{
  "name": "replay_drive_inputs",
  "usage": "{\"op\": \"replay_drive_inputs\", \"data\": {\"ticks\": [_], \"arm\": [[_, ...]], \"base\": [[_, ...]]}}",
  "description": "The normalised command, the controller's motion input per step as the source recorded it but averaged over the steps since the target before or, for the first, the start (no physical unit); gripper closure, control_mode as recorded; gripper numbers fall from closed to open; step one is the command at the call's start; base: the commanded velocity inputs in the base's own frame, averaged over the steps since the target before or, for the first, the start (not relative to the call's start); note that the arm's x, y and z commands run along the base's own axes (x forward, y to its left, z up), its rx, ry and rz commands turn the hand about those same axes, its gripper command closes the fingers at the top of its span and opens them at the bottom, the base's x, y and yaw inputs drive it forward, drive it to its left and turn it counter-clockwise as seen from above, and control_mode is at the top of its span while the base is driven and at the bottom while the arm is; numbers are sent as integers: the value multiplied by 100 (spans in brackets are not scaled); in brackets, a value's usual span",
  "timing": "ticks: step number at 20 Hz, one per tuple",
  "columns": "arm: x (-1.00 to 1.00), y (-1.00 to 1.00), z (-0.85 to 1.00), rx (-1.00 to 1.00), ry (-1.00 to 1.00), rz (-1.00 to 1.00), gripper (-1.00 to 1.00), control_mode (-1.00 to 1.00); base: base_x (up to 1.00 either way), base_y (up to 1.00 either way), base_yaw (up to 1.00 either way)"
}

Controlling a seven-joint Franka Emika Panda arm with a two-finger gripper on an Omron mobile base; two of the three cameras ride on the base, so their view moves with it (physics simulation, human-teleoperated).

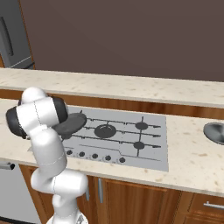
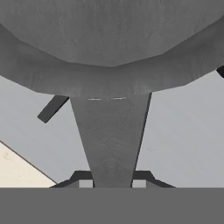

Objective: Place both pans onto different burners. Then place the corn and the fish on different pans.

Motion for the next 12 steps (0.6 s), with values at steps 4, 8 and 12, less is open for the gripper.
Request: {"op": "replay_drive_inputs", "data": {"ticks": [4, 8, 12], "arm": [[0, 0, 0, 0, 5, 0, -100, -100], [0, 0, 0, 0, 1, 0, -100, -100], [0, 0, 0, 0, 0, 0, -100, -100]], "base": [[0, 0, 0], [0, 0, 0], [0, 0, 0]]}}
